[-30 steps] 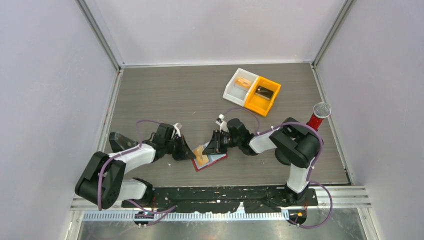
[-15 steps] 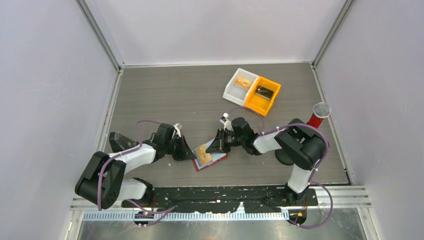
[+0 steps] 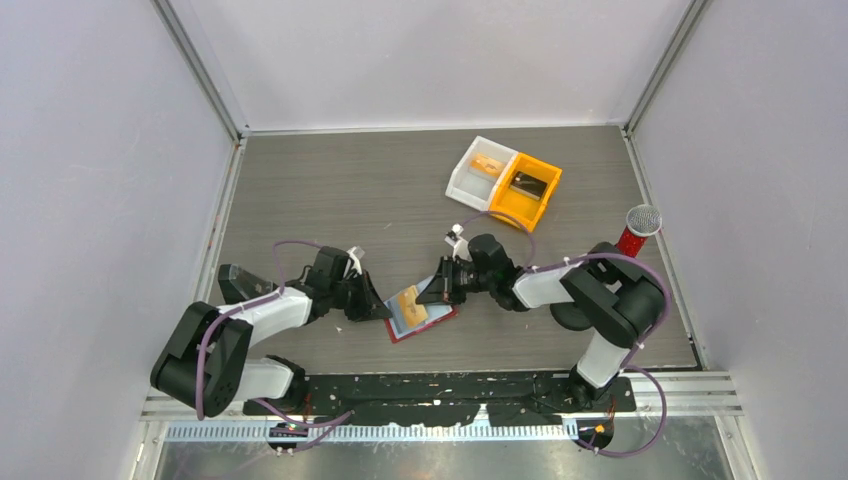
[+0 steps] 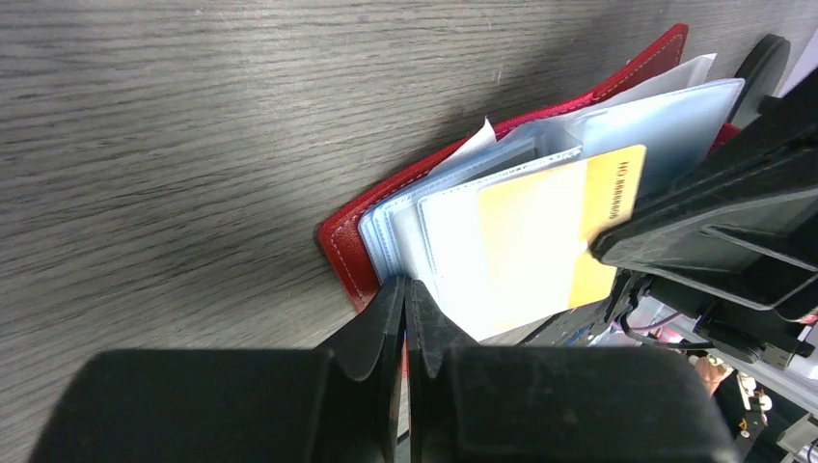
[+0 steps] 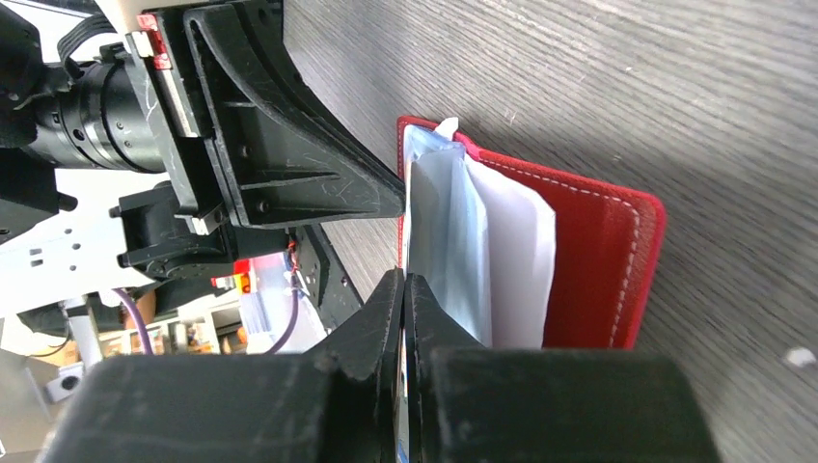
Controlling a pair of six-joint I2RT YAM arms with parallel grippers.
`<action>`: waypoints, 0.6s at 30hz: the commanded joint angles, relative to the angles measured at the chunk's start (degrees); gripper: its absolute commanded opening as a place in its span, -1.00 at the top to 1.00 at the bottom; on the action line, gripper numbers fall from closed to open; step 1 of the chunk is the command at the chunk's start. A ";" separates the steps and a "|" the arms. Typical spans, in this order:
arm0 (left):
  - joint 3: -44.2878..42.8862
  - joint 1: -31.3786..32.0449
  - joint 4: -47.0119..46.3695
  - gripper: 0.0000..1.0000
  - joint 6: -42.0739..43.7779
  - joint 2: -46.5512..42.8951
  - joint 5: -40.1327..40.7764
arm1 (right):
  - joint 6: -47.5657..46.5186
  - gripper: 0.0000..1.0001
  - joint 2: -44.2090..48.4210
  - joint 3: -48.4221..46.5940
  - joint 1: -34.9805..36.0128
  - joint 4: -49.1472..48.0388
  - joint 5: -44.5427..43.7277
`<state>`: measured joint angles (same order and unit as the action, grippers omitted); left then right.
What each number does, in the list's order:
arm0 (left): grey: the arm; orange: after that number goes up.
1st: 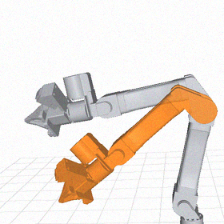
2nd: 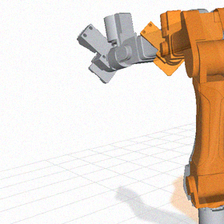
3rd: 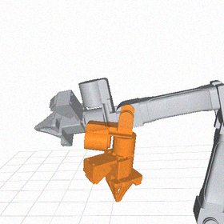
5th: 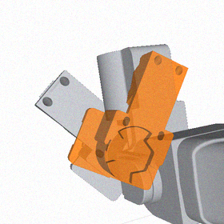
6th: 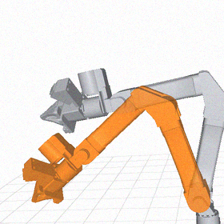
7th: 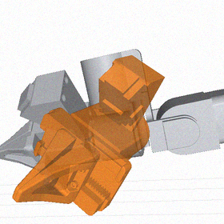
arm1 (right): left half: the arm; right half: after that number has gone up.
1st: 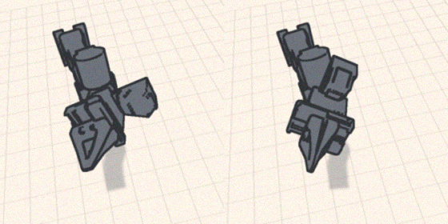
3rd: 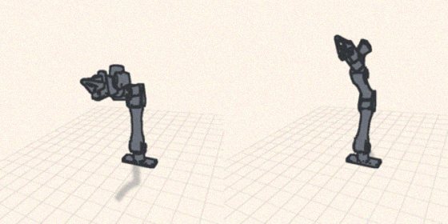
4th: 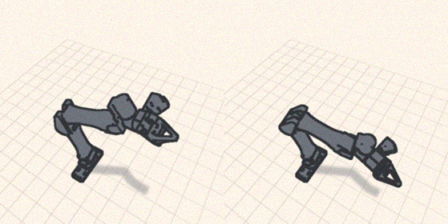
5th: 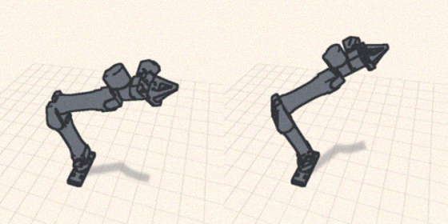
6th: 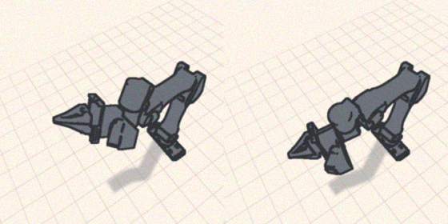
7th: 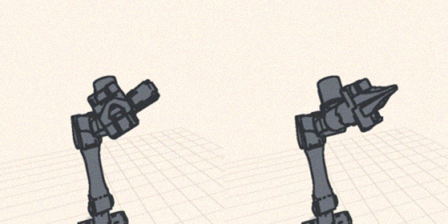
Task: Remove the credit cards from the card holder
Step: Remove the credit card from the card holder.
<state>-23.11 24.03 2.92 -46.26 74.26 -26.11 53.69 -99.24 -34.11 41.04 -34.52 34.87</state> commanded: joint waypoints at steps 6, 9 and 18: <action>1.02 0.23 3.93 0.87 1.96 1.93 5.60 | -10.19 0.89 9.77 -4.06 -0.74 14.61 -5.71; 0.28 0.23 4.02 0.86 2.20 1.82 4.53 | -13.86 0.90 12.29 -5.84 -0.97 20.53 -7.87; -8.03 0.23 8.46 0.57 5.37 -3.42 -3.45 | -30.31 0.89 21.67 -15.73 -3.23 43.18 -9.93</action>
<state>-26.52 24.14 7.51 -44.16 74.24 -26.72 33.67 -81.82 -44.38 38.89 -1.37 25.61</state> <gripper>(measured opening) 0.174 0.070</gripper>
